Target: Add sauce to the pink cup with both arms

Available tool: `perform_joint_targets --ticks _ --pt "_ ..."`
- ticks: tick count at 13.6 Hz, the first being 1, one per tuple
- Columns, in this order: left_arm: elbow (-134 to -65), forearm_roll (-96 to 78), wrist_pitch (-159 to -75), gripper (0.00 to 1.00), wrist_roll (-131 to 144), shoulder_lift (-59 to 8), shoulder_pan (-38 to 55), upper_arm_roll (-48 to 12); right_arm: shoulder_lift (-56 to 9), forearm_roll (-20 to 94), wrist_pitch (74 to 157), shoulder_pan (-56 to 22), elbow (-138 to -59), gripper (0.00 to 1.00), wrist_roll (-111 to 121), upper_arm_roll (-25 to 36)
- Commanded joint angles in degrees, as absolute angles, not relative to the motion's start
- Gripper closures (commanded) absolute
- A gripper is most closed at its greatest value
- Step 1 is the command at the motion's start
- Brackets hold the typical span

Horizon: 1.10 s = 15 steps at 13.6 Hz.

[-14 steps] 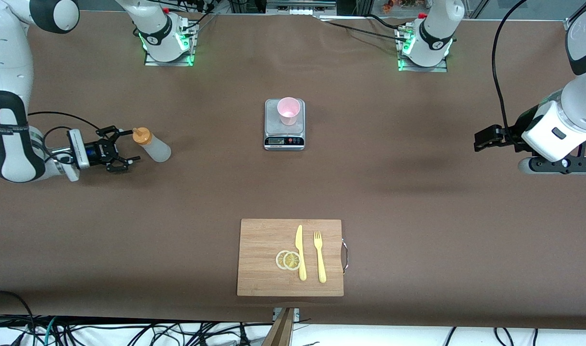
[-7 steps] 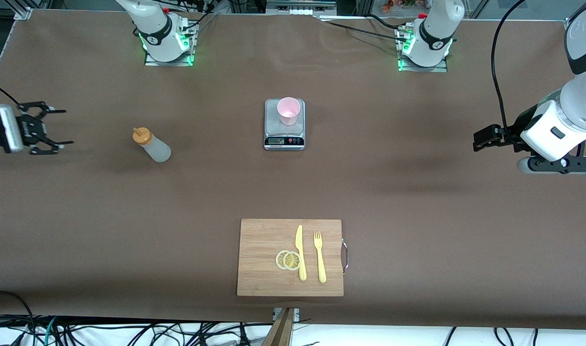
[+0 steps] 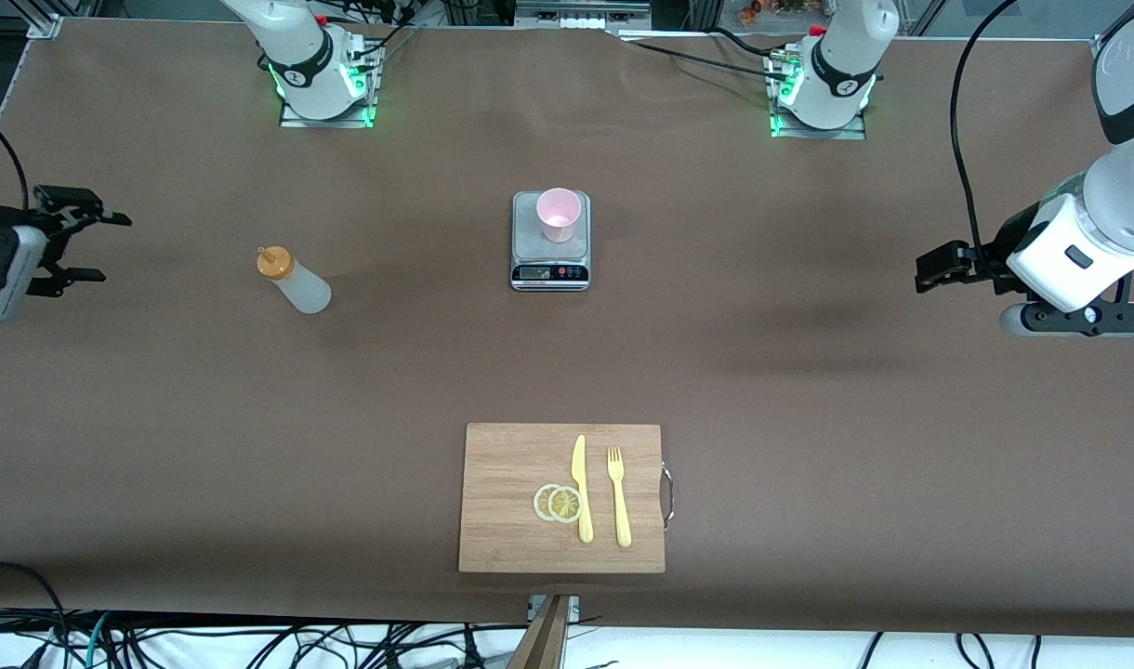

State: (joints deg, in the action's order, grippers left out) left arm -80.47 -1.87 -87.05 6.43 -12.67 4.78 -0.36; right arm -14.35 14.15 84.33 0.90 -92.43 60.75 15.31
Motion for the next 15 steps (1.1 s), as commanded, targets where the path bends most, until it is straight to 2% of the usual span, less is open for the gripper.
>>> perform_joint_targets --ticks 1,4,8,10,15 --pt "-78.31 -2.9 -86.13 0.0 5.19 -13.71 4.75 -0.35 -11.08 9.85 88.76 -0.35 -94.05 0.0 37.53 11.52" --pt "-78.31 -2.9 -86.04 0.0 5.19 -13.71 4.75 -0.35 -10.28 7.65 90.61 -2.9 -92.64 0.0 12.2 9.32" --pt "-78.31 -2.81 -86.13 0.0 5.19 -13.71 4.83 -0.35 -9.05 -0.69 89.48 -4.91 -90.46 0.0 -8.57 3.52" --pt "-78.31 -2.81 -86.04 0.0 5.19 -13.71 4.83 -0.44 -9.14 -1.41 86.76 -5.01 -88.77 0.0 -8.53 3.78" --pt "-78.31 -2.81 -86.13 0.0 5.19 -13.71 4.83 -0.44 -5.98 0.6 87.37 -3.52 -85.52 0.0 -8.88 5.27"
